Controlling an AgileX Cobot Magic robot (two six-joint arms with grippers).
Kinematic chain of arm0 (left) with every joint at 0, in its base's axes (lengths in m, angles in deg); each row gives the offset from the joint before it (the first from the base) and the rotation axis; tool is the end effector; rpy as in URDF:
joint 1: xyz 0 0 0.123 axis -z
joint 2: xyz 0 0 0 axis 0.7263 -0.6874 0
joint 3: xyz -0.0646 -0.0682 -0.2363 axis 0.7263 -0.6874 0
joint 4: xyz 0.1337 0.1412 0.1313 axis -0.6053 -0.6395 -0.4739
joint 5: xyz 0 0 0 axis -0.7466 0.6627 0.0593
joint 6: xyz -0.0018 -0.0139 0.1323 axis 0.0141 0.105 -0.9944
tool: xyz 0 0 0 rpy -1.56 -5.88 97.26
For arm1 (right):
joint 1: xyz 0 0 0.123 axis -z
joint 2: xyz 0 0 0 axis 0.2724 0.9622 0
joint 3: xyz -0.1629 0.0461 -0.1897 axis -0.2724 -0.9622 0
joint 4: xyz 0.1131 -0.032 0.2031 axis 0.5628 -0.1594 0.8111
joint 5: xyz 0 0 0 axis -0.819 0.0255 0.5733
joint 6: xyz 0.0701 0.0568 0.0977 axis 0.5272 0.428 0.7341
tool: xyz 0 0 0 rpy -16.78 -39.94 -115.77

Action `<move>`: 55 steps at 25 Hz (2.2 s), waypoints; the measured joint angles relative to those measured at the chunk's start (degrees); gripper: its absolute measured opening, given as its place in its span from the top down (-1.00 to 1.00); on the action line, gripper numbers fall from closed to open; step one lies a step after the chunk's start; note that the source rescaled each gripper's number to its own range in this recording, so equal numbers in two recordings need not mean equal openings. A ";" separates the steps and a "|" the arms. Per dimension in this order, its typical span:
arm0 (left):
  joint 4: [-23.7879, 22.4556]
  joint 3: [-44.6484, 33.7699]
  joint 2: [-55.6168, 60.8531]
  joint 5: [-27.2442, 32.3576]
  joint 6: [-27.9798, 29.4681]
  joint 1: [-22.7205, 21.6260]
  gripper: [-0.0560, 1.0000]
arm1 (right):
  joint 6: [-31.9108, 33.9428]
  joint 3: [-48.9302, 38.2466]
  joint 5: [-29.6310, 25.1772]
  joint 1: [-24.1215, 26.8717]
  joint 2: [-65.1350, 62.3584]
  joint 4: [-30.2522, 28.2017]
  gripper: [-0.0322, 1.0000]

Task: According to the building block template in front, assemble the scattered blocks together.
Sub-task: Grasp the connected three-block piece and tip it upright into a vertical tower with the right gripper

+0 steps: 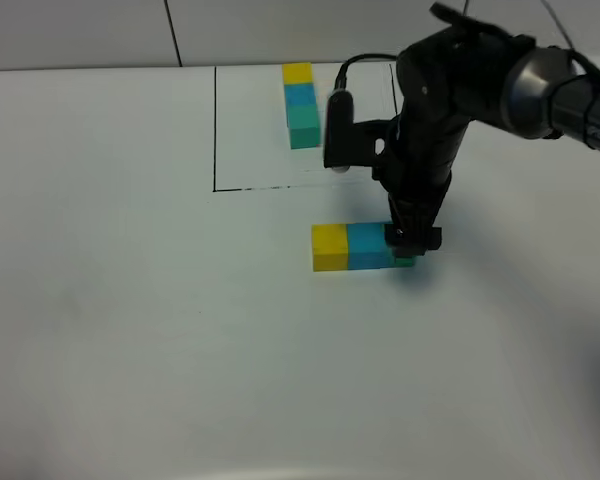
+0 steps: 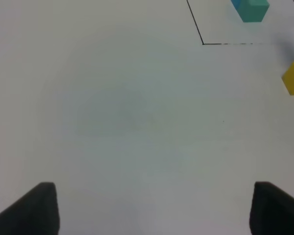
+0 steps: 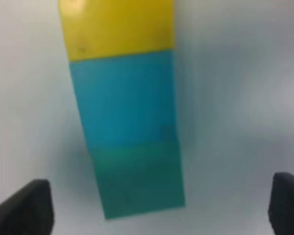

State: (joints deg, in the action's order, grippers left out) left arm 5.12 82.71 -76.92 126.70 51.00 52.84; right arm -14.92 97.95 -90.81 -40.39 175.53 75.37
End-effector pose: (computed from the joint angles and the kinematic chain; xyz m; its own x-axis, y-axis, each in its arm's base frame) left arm 0.0478 -0.0078 0.2530 -0.4399 0.0008 -0.8980 0.1056 0.9931 -0.0508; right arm 0.3676 0.1614 0.1235 -0.1746 -0.9825 -0.0654 -0.9675 0.1835 -0.1739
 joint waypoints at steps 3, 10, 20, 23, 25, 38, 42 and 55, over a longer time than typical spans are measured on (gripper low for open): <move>0.00 0.00 0.00 0.00 0.00 0.00 -0.35 | 6.40 -2.65 -2.75 0.30 -5.49 -3.62 -0.88; -0.02 0.00 0.00 0.00 0.00 0.00 -0.35 | 21.39 -21.97 2.87 5.57 -24.16 -9.20 -0.88; -0.02 0.00 0.00 0.00 0.00 0.00 -0.35 | 38.77 -39.71 6.06 10.69 -45.06 -12.78 -0.82; -0.02 0.00 0.00 0.00 0.00 0.00 -0.35 | 38.93 -39.82 6.06 10.69 -45.85 -12.89 -0.82; -0.02 0.00 0.00 0.00 0.00 0.00 -0.35 | 38.69 -39.88 6.57 10.69 -45.79 -12.89 -0.82; -0.02 0.00 0.00 0.00 0.00 0.00 -0.35 | 14.22 -23.49 9.67 3.10 -24.85 -5.61 -0.82; -0.02 0.00 0.00 0.00 0.00 0.00 -0.35 | 9.52 -13.02 5.64 -0.84 -14.00 -4.20 -0.82; -0.02 0.00 0.00 0.00 0.05 0.00 -0.35 | -5.28 4.16 -1.66 -2.15 6.03 3.66 -0.62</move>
State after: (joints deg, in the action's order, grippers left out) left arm 5.10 82.71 -76.92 126.70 51.04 52.84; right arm -20.20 102.11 -92.47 -42.54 181.56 79.03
